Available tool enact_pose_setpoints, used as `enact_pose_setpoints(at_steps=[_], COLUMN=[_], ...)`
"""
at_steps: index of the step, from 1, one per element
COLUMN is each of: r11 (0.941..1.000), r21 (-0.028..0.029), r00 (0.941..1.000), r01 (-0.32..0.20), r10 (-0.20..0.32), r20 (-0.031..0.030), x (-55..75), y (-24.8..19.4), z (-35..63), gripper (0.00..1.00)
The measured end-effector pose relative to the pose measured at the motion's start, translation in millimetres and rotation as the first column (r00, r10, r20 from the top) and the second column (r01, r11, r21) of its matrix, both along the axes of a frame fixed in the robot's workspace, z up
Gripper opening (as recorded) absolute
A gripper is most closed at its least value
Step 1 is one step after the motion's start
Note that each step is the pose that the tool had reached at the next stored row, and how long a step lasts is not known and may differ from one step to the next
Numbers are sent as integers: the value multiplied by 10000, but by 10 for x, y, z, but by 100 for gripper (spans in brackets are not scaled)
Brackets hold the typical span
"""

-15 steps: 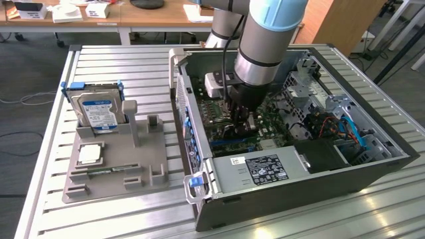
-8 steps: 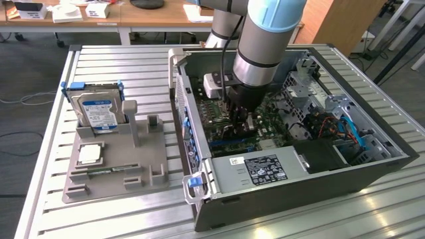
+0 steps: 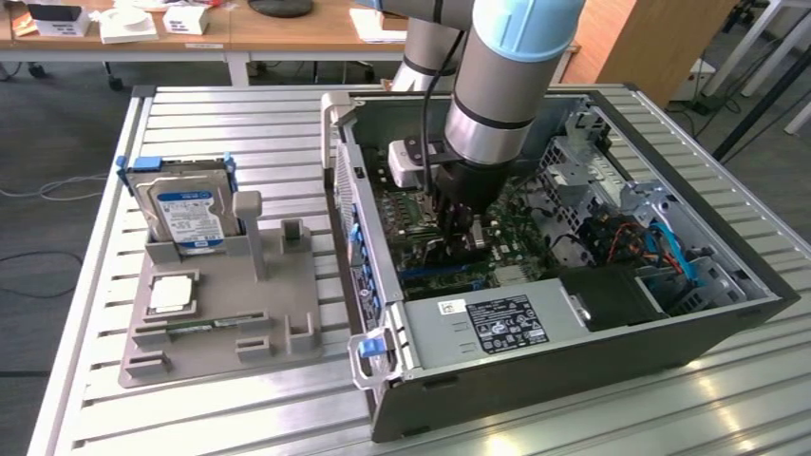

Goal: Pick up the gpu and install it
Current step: 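Insert the gpu into the slot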

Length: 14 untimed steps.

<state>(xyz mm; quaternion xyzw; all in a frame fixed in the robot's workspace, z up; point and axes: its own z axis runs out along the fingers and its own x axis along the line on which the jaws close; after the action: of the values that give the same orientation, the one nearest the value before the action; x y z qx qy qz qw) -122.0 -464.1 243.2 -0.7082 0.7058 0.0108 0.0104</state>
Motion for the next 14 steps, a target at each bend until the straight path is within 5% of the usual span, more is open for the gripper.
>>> enact_pose_setpoints(at_steps=[14], r11=[10000], r21=[-1], r00=[10000], r01=[0], r10=[0], r20=[1], x=[-1], y=[0], z=[-3], gripper=[27])
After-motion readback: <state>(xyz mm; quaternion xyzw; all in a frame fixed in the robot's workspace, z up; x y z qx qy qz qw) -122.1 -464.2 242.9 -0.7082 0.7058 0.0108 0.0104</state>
